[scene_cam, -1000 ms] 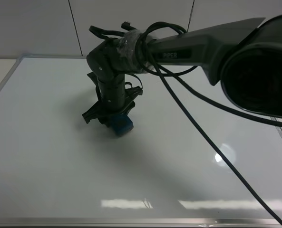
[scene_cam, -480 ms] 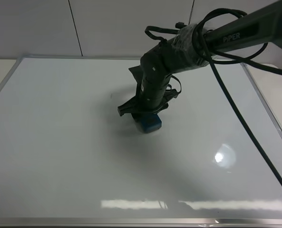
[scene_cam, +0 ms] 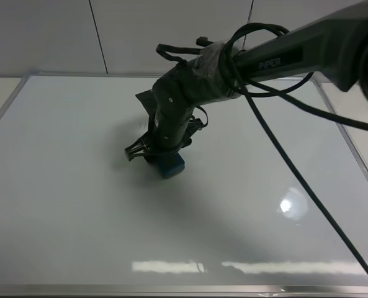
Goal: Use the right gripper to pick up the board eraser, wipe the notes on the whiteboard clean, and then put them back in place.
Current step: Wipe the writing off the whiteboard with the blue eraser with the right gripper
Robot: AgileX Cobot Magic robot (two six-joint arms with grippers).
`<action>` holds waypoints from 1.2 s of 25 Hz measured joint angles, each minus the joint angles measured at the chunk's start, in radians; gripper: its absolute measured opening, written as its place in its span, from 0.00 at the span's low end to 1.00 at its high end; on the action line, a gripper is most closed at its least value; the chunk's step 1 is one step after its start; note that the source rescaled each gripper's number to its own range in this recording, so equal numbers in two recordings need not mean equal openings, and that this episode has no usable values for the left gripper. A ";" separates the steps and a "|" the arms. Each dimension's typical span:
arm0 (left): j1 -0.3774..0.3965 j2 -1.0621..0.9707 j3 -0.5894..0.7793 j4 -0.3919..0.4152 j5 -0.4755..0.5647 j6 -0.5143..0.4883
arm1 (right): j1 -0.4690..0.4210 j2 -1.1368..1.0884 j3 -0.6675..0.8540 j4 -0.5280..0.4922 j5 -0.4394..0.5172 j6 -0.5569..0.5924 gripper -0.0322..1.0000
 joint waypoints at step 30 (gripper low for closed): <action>0.000 0.000 0.000 0.000 0.000 0.000 | -0.097 0.299 -0.634 0.012 0.331 0.102 0.03</action>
